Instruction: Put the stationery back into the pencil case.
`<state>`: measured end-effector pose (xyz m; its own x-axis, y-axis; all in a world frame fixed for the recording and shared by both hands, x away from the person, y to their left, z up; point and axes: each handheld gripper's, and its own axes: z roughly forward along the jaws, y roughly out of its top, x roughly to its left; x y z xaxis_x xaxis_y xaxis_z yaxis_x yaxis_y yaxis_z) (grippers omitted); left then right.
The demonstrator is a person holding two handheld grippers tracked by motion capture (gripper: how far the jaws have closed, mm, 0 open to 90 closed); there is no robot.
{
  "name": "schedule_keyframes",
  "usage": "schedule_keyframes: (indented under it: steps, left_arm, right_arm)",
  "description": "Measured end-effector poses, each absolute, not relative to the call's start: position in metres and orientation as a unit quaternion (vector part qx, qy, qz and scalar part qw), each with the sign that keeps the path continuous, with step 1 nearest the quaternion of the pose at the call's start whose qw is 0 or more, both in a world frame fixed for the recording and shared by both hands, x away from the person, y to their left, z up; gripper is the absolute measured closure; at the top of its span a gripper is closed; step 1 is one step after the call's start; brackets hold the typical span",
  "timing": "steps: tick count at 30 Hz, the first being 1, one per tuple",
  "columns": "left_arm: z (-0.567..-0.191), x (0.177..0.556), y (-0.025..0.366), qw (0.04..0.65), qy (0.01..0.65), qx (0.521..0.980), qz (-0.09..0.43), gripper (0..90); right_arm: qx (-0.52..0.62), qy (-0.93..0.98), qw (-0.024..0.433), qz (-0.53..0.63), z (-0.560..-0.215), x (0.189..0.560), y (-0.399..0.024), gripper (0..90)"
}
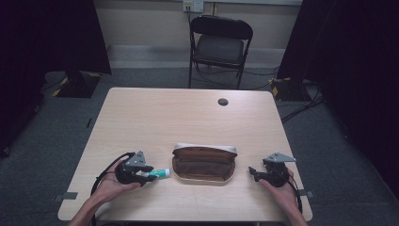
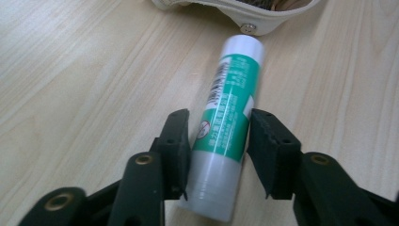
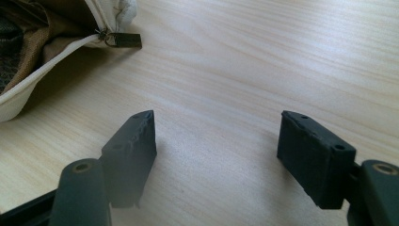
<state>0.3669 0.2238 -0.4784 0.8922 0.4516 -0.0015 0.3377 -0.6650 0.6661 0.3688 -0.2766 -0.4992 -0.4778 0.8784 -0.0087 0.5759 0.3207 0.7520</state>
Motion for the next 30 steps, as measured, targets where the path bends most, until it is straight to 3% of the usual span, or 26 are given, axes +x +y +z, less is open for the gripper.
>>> schedule_keyframes:
  steps: [12,18,23,27,30]
  left_arm:
    - [-0.473,0.357,0.254,0.348,0.273,0.895,0.061,65.7]
    - [-0.471,0.359,0.258,0.372,0.295,0.878,0.061,56.3]
    - [-0.474,0.361,0.253,0.360,0.298,0.882,0.069,56.8]
    - [-0.474,0.365,0.250,0.356,0.290,0.886,0.070,65.9]
    - [-0.474,0.366,0.248,0.353,0.293,0.886,0.070,65.9]
  right_arm:
    - [0.464,0.784,0.214,0.353,-0.499,0.369,-0.276,27.5]
    - [0.463,0.785,0.213,0.353,-0.499,0.370,-0.276,27.3]
    - [0.463,0.785,0.213,0.353,-0.499,0.370,-0.276,27.3]
    - [0.462,0.785,0.213,0.353,-0.499,0.370,-0.276,27.1]
    - [0.461,0.786,0.213,0.353,-0.499,0.370,-0.276,27.0]
